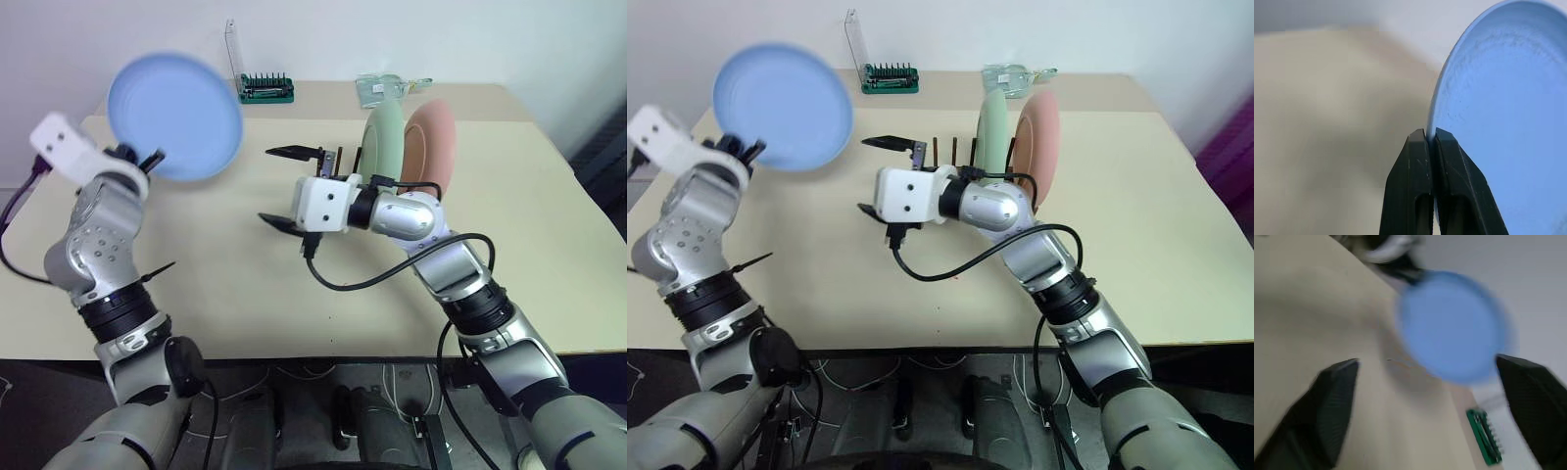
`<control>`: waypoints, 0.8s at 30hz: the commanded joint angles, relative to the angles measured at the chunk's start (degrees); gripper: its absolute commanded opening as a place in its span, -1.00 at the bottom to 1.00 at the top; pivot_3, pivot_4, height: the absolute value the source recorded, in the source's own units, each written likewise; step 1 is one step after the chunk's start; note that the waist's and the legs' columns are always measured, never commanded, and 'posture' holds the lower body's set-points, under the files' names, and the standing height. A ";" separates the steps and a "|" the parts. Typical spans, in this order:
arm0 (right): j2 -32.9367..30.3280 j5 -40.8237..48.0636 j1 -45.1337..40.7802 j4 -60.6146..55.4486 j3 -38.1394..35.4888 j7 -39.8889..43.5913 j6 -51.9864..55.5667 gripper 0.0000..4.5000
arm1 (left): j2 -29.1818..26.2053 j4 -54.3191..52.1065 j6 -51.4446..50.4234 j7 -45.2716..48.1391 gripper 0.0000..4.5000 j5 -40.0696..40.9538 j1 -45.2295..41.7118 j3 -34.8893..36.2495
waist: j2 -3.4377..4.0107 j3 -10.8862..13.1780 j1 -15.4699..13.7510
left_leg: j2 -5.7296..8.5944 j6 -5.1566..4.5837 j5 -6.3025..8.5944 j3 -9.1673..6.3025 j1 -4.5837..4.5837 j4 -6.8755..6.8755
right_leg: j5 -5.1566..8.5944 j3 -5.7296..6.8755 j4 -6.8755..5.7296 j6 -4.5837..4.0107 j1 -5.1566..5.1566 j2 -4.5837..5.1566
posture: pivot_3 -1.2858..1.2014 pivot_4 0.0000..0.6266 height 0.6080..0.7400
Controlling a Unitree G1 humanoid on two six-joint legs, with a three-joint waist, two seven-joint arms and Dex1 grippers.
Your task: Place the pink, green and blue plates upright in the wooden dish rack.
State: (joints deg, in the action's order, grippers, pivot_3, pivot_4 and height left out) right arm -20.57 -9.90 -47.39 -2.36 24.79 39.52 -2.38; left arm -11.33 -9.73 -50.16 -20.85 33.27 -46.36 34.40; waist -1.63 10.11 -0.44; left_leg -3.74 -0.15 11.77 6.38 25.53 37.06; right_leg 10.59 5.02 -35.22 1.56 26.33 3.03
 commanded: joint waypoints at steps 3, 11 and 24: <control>0.69 -7.89 -4.82 5.90 1.17 -4.23 -9.46 0.98 | 3.18 -7.51 -6.92 -6.97 -1.00 2.92 -3.25 -1.40 | -0.01 0.00 0.65 | 0.03 -0.05 -0.03 0.00 -0.02 -0.01 | -0.09 -0.02 -0.01 0.16 0.00 -0.09 | 0.03 -0.52 0.84; 2.50 -12.53 -8.52 15.82 1.02 -8.05 -15.92 0.98 | 9.08 -13.37 -17.53 -14.66 -1.00 4.83 -6.47 -0.65 | -0.03 0.02 1.01 | 0.04 -0.05 -0.06 -0.03 -0.01 -0.01 | -0.10 -0.02 -0.02 0.19 -0.01 -0.16 | 0.03 -0.52 0.84; 3.75 -19.35 -11.57 26.45 0.65 -14.38 -16.98 -0.04 | 17.12 -18.70 -27.28 -15.57 -1.00 5.61 -6.80 0.13 | -0.04 0.03 1.08 | 0.05 -0.03 -0.07 -0.05 -0.01 -0.01 | -0.10 -0.04 -0.02 0.18 -0.01 -0.19 | 0.03 -0.52 0.84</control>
State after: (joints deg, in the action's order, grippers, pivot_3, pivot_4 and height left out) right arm -16.97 -29.10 -57.35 25.06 26.58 26.72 -19.03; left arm 5.70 -26.20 -77.02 -36.94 38.28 -52.12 34.78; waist -1.67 10.14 0.65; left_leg -3.68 -0.18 11.70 6.33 25.51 37.06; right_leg 10.49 4.98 -35.25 1.74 26.32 2.83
